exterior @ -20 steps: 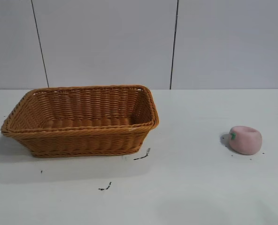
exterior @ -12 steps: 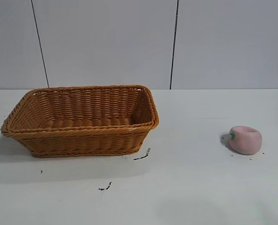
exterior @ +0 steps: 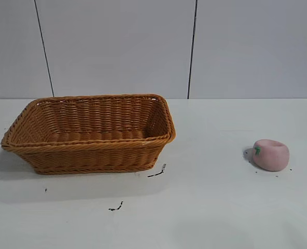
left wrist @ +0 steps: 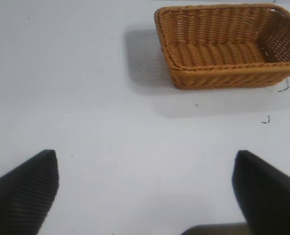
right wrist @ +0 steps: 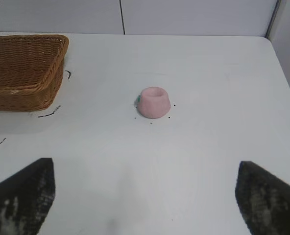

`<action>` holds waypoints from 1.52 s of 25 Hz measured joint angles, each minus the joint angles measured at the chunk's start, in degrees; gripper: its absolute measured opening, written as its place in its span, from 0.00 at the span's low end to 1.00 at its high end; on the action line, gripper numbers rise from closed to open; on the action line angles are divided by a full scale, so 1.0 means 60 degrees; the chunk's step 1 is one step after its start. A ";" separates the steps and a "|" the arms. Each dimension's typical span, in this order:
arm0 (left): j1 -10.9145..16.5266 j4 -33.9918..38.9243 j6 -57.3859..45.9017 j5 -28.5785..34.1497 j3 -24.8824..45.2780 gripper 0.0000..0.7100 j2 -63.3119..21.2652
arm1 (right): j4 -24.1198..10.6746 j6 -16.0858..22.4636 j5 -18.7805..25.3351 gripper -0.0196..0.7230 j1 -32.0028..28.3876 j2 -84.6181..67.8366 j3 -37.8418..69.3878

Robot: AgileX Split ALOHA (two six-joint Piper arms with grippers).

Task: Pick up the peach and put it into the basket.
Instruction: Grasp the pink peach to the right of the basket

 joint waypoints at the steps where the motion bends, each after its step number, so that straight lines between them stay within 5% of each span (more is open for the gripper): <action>1: 0.0000 0.0000 0.0000 0.0000 0.0000 0.98 0.0000 | 0.0000 0.0000 -0.0106 0.96 0.0000 0.0677 -0.0239; 20: 0.0000 0.0000 0.0000 0.0000 0.0000 0.98 0.0000 | 0.0065 -0.0180 -0.0364 0.96 0.0000 1.2978 -0.6112; 38: 0.0000 0.0000 0.0000 0.0000 0.0000 0.98 0.0000 | 0.0072 -0.0180 -0.1891 0.95 0.0000 1.6446 -0.6641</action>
